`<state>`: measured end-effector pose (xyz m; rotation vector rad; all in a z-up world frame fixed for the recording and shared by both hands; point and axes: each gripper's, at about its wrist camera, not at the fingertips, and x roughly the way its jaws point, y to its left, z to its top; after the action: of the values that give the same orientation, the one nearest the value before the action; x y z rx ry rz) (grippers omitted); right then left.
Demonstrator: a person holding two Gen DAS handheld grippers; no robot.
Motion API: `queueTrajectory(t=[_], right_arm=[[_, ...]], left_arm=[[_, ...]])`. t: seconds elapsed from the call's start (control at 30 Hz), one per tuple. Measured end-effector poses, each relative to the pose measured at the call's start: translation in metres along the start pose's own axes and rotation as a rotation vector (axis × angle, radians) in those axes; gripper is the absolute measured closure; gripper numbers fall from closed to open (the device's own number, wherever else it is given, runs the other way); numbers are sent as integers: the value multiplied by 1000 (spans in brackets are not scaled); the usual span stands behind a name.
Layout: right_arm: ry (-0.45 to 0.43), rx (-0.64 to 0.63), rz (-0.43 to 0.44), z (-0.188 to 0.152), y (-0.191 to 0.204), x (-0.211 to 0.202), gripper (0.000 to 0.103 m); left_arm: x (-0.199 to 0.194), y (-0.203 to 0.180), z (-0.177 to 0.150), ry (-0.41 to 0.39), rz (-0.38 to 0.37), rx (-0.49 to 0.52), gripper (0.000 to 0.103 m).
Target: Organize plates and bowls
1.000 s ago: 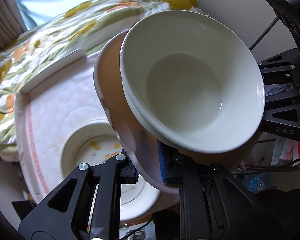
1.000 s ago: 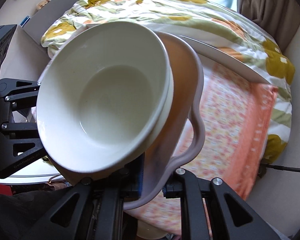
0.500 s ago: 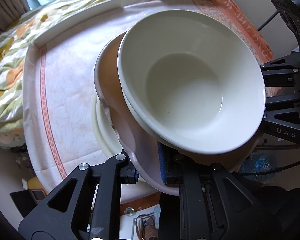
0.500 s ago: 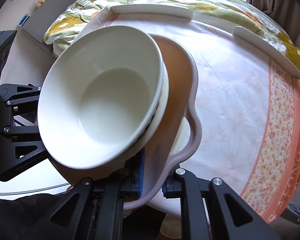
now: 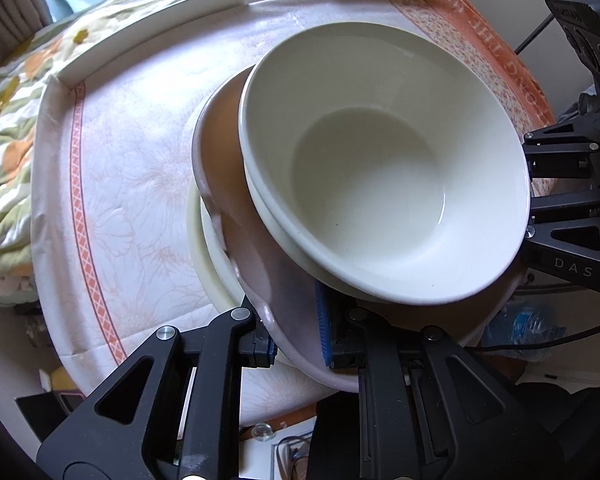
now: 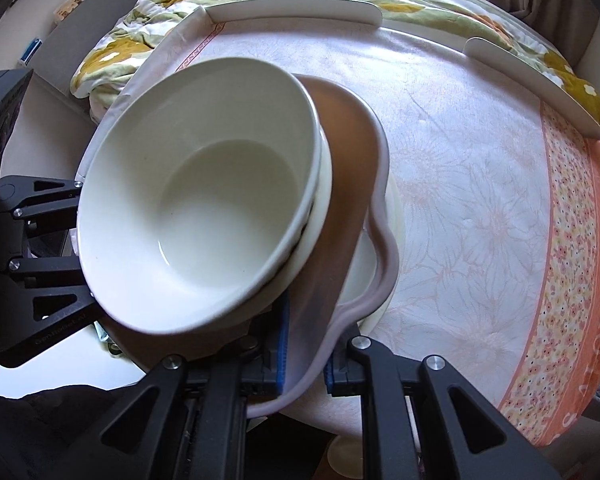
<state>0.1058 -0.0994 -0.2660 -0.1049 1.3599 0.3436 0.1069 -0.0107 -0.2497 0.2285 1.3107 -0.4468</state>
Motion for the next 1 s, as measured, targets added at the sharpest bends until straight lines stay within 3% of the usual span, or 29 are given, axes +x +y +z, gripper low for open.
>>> queueTrajectory(t=[0.3,0.6,0.77,0.87,1.0], right_arm=[[-2,28,-10,-7,-3,-4,90],[2,66,-15,-6,-7,-12,90],[-13,79,-23,-8,-9,-29,90],[-23,89,-33,-12,-10,-37,89],[-74,131,-31,-23,-13,-59,89]], left_arm=[[4,-4,6,22,57,34,88],[-8,-3,10,58,56,45,85],[-24,-8,7,41,93,73,73],[-37,-8,4,21,87,79,59],[-62,-9,-5,-22,85,66,56]])
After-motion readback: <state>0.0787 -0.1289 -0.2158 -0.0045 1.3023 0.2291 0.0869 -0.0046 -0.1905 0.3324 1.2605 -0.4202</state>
